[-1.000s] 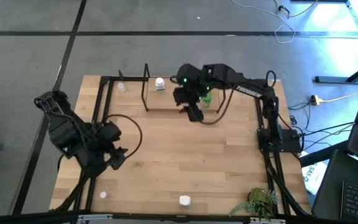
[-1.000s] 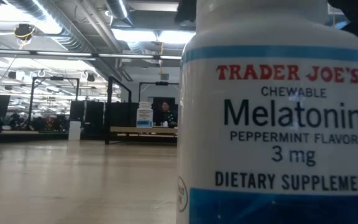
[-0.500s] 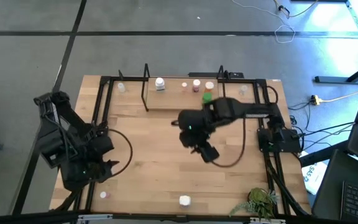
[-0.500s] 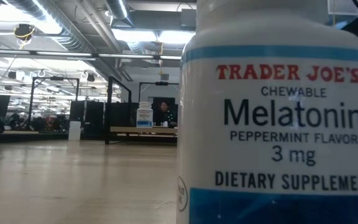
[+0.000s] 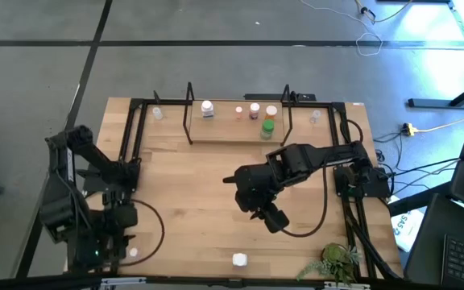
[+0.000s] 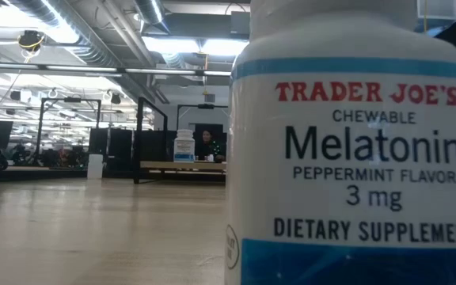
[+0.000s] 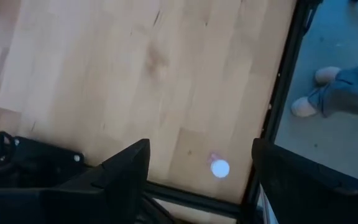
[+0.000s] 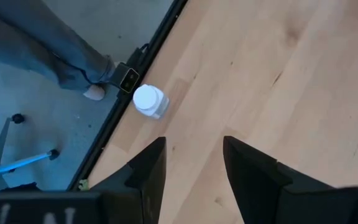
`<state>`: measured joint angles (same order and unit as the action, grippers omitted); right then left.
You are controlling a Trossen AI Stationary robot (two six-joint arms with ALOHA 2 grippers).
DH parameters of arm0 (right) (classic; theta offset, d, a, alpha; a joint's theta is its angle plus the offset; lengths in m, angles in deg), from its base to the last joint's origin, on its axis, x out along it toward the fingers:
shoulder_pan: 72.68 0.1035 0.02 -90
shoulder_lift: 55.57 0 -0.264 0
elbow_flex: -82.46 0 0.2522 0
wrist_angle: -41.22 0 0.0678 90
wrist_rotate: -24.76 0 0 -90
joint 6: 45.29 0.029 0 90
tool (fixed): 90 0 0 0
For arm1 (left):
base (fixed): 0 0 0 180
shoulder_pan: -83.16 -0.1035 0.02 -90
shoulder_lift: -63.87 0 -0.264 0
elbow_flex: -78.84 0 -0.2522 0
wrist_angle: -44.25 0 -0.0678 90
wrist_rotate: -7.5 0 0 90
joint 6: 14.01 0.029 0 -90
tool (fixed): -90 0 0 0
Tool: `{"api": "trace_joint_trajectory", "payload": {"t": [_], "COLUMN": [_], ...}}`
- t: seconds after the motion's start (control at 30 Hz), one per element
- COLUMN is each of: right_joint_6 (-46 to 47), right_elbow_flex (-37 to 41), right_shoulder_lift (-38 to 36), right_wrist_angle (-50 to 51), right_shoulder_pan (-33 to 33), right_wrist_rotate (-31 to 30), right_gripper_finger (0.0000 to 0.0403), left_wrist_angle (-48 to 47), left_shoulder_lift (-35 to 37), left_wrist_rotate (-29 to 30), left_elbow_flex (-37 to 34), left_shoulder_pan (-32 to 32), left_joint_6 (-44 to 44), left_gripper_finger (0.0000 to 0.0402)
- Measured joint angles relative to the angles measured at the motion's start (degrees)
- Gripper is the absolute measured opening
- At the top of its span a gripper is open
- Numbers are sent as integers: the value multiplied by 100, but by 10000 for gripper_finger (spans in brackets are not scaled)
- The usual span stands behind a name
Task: Pick and place medicine bottles onto shelf by color
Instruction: Put the white and blue pill bottle on the shelf
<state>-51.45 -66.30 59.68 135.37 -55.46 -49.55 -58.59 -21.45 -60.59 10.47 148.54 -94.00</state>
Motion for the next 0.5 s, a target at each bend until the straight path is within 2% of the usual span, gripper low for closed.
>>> {"api": "trace_joint_trajectory", "payload": {"t": [0.17,0.5], "right_joint_6": [34,1239], "right_elbow_flex": [0,103], "right_shoulder_lift": [0,11], "right_wrist_angle": [-5,-771], "right_shoulder_pan": [100,253], "right_wrist_rotate": [-11,-69], "right_gripper_finger": [163,163], "left_wrist_angle": [5,-4], "left_shoulder_lift": [-170,-215], "left_wrist_rotate": [2,145], "left_elbow_flex": [0,0], "left_shoulder_pan": [60,60], "left_joint_6": [-303,-43], "left_gripper_finger": [276,276]}}
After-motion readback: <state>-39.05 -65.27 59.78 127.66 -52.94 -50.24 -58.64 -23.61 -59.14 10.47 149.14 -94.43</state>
